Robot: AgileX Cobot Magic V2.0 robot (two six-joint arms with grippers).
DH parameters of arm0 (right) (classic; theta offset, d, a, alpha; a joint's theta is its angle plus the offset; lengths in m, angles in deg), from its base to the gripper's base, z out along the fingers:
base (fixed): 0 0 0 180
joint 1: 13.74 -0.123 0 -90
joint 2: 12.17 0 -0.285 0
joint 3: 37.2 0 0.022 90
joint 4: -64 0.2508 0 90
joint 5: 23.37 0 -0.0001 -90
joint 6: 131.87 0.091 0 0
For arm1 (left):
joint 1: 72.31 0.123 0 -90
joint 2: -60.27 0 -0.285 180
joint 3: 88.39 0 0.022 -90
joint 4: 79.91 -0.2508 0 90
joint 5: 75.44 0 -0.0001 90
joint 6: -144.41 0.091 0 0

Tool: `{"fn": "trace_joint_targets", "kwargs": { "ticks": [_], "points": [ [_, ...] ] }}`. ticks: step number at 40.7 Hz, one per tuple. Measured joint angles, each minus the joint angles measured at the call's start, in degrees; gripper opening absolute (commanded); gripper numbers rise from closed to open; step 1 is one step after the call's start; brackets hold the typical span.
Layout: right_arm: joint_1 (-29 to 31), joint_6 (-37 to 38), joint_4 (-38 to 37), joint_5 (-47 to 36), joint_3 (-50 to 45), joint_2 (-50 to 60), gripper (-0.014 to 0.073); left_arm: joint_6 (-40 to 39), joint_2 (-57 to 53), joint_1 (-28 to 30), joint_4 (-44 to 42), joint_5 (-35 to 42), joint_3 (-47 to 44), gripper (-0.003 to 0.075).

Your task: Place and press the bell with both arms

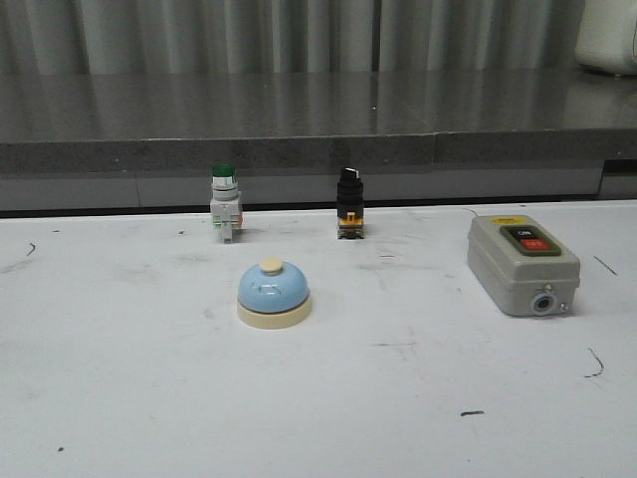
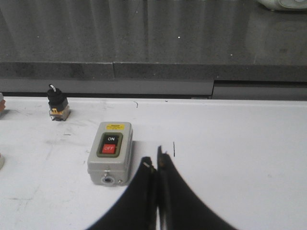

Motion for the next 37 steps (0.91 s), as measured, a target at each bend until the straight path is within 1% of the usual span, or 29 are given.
{"fn": "trace_joint_targets", "kwargs": {
  "ticks": [6,11,21,37],
  "points": [
    [0.0,-0.27,-0.08,-1.3,-8.98,7.1,-0.0067,0.0,0.0,0.0,0.0,0.0,0.0,-0.002],
    [0.0,-0.35,-0.08,-1.53,-13.94,12.4,-0.0067,0.0,0.0,0.0,0.0,0.0,0.0,-0.002],
    [0.0,-0.35,-0.25,0.33,-14.53,13.79,-0.0067,0.0,0.0,0.0,0.0,0.11,0.0,-0.002],
    [0.0,-0.41,-0.25,0.33,-14.53,13.79,-0.0067,0.0,0.0,0.0,0.0,0.11,0.0,-0.002]
  ]
}}
